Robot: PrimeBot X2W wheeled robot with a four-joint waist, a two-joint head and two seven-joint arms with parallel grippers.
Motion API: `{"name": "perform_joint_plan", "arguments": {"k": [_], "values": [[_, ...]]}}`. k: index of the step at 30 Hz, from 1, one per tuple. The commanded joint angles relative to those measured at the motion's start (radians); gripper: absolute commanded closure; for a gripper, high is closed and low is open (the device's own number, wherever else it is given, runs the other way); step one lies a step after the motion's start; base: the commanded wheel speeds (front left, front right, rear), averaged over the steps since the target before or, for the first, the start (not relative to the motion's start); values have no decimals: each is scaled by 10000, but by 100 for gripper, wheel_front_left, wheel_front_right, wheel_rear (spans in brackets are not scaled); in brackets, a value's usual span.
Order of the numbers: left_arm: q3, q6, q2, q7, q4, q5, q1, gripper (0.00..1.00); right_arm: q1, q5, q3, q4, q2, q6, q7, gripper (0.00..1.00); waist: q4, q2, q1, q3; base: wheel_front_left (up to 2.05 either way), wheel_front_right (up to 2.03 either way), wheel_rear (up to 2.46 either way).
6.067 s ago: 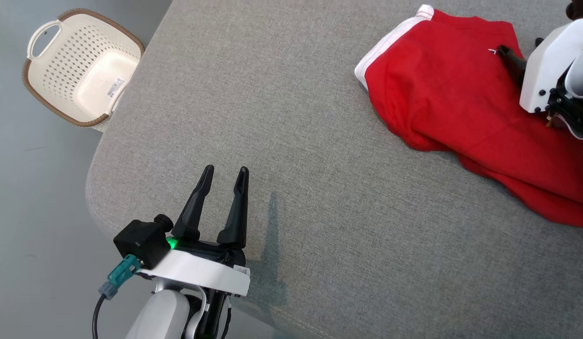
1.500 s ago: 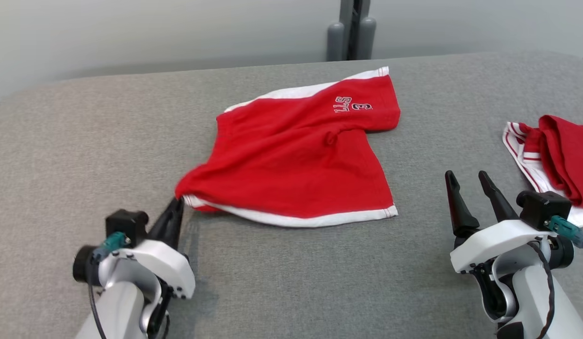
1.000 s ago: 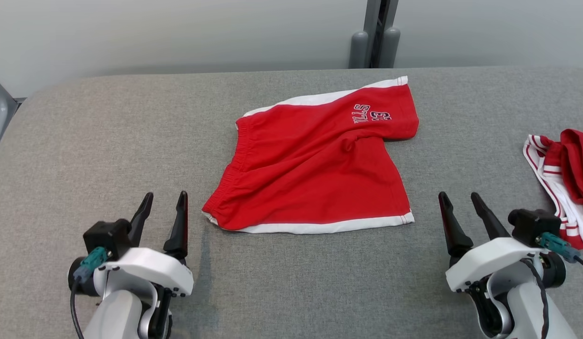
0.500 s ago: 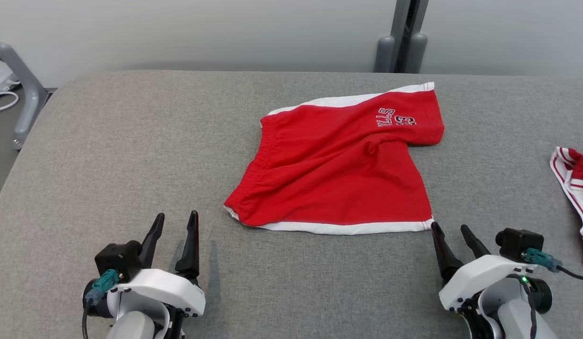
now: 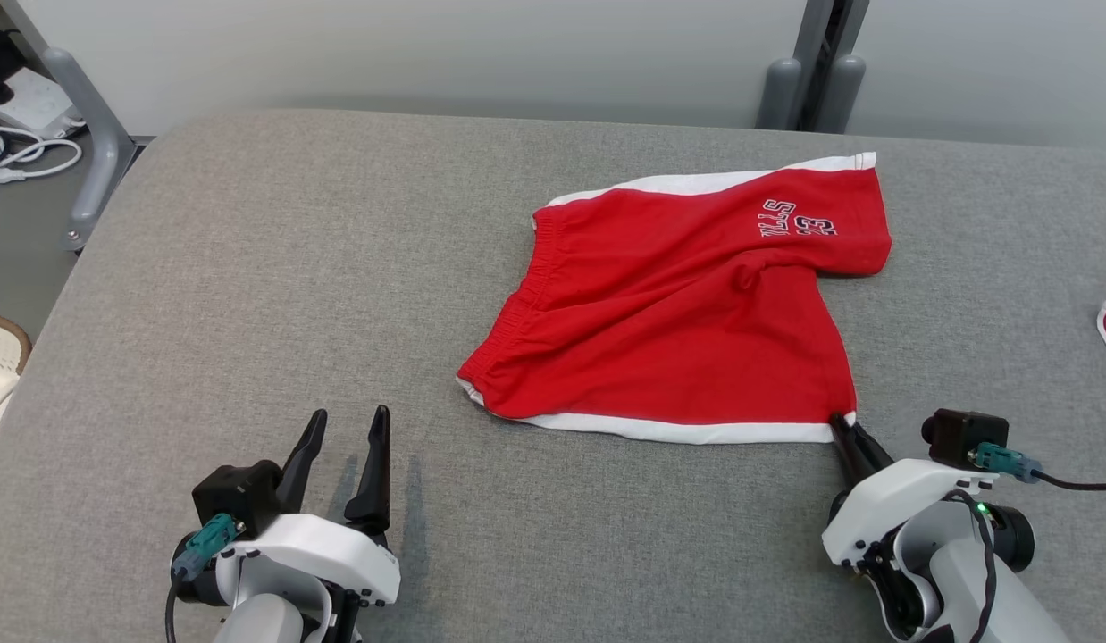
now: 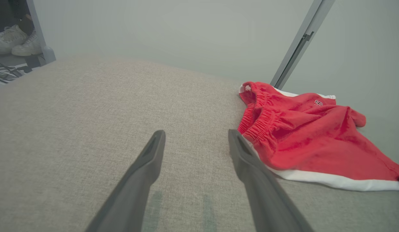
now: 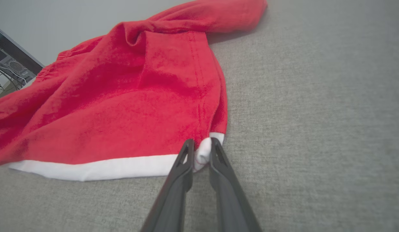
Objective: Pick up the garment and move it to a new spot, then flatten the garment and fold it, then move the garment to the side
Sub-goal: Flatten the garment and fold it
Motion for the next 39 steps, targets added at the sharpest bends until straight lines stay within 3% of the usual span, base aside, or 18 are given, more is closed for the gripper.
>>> {"name": "perform_joint_plan", "arguments": {"k": [1,17,26,32,39], "values": [[46,-85,-7,-31,40,-94,-112,0,-152,-55,-32,111,-77,0,-226,100,-47,0,0,43,0,0,0],[-481,-447,-152,333,822,-966,-644,0,-503,218,76,361,-63,-1,-526,100,-1016,0,0,182,0,0,0],[-1061,-582,-184,654,1466,-3155,-1228,0,-760,408,424,363,-51,0,-565,100,-1329,0,0,364,0,0,0],[-1641,-209,-186,608,1973,-4014,-1711,0,-958,504,609,288,-47,0,-643,100,-1462,0,0,561,0,0,0],[-2170,-168,-193,616,2695,-5016,-2264,0,-1128,577,878,176,-43,0,-716,100,-1600,0,0,790,0,0,0]]}}
